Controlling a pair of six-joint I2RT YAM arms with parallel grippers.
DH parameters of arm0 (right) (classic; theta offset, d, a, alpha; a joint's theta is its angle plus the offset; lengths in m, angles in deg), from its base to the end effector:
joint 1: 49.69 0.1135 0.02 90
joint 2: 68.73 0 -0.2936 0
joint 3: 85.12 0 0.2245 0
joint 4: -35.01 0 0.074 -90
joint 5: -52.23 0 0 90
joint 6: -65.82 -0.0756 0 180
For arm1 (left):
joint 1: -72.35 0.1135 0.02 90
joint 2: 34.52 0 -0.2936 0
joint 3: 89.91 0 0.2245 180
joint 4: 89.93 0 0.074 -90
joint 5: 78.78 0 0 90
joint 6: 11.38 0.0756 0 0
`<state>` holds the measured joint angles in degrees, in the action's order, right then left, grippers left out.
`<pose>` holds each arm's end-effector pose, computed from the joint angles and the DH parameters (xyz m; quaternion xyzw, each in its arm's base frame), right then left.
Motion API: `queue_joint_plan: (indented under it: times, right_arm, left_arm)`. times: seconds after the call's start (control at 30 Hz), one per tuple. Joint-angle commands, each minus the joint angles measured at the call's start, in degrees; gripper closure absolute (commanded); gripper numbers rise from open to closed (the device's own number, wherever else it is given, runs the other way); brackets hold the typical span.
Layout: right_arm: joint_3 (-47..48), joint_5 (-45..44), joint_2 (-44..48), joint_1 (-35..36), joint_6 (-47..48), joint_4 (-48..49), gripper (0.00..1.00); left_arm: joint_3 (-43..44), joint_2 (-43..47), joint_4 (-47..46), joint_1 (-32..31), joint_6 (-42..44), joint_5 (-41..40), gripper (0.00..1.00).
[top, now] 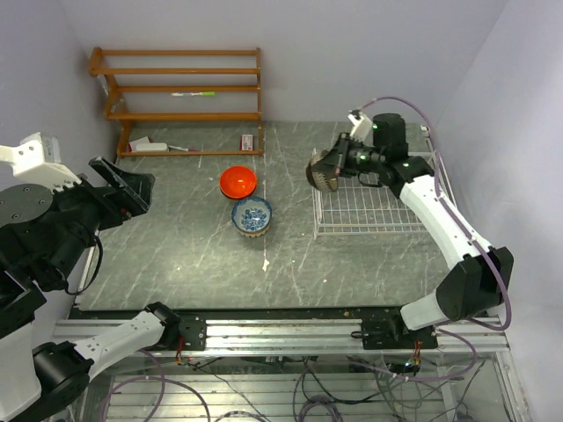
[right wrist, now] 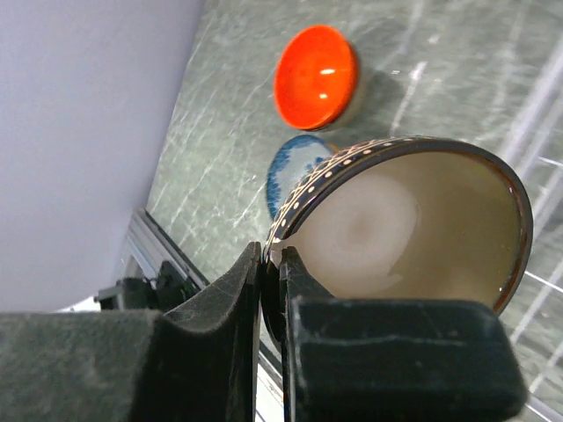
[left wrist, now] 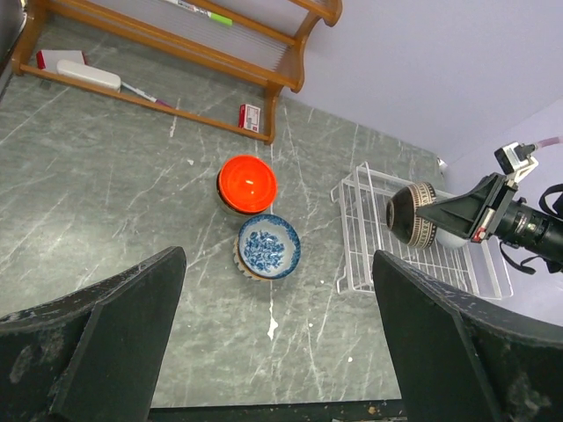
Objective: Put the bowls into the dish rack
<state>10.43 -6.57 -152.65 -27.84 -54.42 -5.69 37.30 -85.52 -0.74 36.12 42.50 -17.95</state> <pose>0.2917 0.1592 0.3833 -0.0753 0.8379 0.4227 0.3370 0.0421 0.0148 0.5283 -0.1561 0.7574 -0.1966 0.6027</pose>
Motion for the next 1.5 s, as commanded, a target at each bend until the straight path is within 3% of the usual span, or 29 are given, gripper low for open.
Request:
queue_joint_plan:
  times: [0.0,0.23,0.93,1.47]
  right_arm:
    - [-5.36,12.32,2.27,-9.16,-6.44,11.07,0.99]
    - [-18.53,20.59,2.51,-18.83,-18.54,30.02,0.99]
    - [-29.48,30.86,-12.43,-23.47,-30.28,52.50,0.97]
    - [-30.51,33.27,-24.16,-26.85,-34.19,60.54,0.95]
  left_arm:
    - [1.30,-1.72,-2.49,-0.25,1.69,1.91,0.01]
    - [2.83,-3.15,-2.08,-0.25,2.45,2.84,0.01]
    - [4.31,-4.25,-1.49,-0.25,2.59,2.28,0.01]
    - [4.23,-5.03,-1.62,-0.24,2.98,1.84,0.01]
